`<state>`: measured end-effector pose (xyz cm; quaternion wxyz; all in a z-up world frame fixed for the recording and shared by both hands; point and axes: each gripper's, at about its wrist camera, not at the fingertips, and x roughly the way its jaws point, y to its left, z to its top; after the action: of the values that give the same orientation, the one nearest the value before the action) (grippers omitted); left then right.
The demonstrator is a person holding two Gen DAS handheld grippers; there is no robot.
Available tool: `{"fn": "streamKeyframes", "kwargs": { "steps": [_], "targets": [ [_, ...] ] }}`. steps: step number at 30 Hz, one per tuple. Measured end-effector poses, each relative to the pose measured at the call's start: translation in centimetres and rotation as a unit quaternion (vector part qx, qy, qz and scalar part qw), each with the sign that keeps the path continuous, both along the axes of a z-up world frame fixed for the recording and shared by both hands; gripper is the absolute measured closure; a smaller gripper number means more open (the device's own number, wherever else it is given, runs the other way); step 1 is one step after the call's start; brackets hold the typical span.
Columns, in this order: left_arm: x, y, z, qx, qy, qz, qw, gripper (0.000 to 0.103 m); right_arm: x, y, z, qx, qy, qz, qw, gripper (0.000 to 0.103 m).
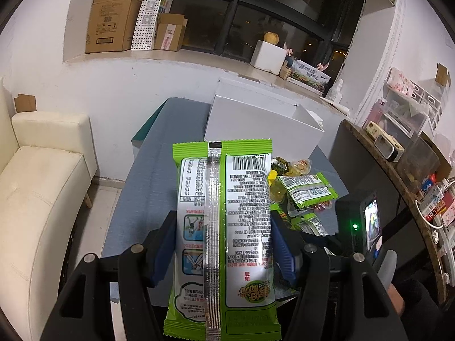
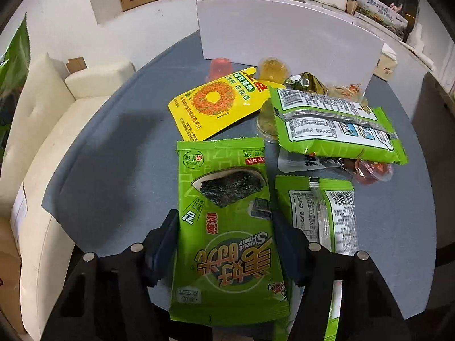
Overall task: Organize snacks
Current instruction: 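Carry the seaweed bag into the white box and open the right tool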
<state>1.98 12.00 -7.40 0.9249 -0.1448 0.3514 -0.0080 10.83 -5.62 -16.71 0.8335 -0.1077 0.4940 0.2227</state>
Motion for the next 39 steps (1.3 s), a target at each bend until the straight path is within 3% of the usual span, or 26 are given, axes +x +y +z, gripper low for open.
{"fn": "streamKeyframes", "kwargs": {
  "steps": [7, 13, 19, 25, 29, 31, 32, 33, 34, 36, 39],
  "targets": [
    [1.1, -0.1, 0.5, 0.004, -0.002, -0.009, 0.9999, 0.036, -1.5, -3.2, 5.1, 0.088, -0.019, 0.013, 0.996, 0.034],
    [5.0, -0.9, 2.5, 0.015, -0.020, -0.025, 0.9994, 0.036, 1.9, -8.1, 11.2, 0.162, -0.063, -0.050, 0.984, 0.034],
    [14.3, -1.8, 5.5, 0.018, -0.037, -0.052, 0.9978, 0.036, 10.3, -10.3, 15.0, 0.181, -0.098, -0.116, 0.972, 0.034],
    [25.3, -3.2, 7.7, 0.055, -0.031, -0.070, 0.9956, 0.036, 19.6, -9.6, 16.0, 0.197, -0.081, -0.145, 0.966, 0.034],
    [31.9, -3.6, 7.5, 0.068, -0.013, -0.080, 0.9944, 0.036, 25.0, -8.6, 15.9, 0.210, -0.057, -0.154, 0.964, 0.033],
    [34.0, -3.4, 6.9, 0.065, -0.003, -0.082, 0.9945, 0.031, 27.0, -8.4, 15.8, 0.224, -0.051, -0.155, 0.961, 0.029],
    [35.1, -3.4, 6.6, 0.066, 0.002, -0.080, 0.9946, 0.029, 27.9, -8.4, 15.6, 0.233, -0.049, -0.150, 0.959, 0.021],
    [36.1, -3.2, 6.1, 0.072, 0.008, -0.071, 0.9948, 0.018, 28.7, -8.4, 15.5, 0.240, -0.048, -0.151, 0.958, 0.012],
    [36.6, -3.2, 5.7, 0.086, 0.015, -0.061, 0.9943, 0.000, 29.1, -8.6, 15.4, 0.246, -0.047, -0.155, 0.956, 0.000],
    [37.2, -3.1, 5.0, 0.119, 0.022, -0.040, 0.9919, 0.000, 29.2, -9.1, 15.6, 0.252, -0.049, -0.159, 0.953, 0.000],
    [36.6, -2.4, 4.1, 0.103, 0.022, -0.047, 0.9934, 0.000, 28.4, -10.5, 15.8, 0.266, -0.064, -0.159, 0.949, 0.000]
  ]
}}
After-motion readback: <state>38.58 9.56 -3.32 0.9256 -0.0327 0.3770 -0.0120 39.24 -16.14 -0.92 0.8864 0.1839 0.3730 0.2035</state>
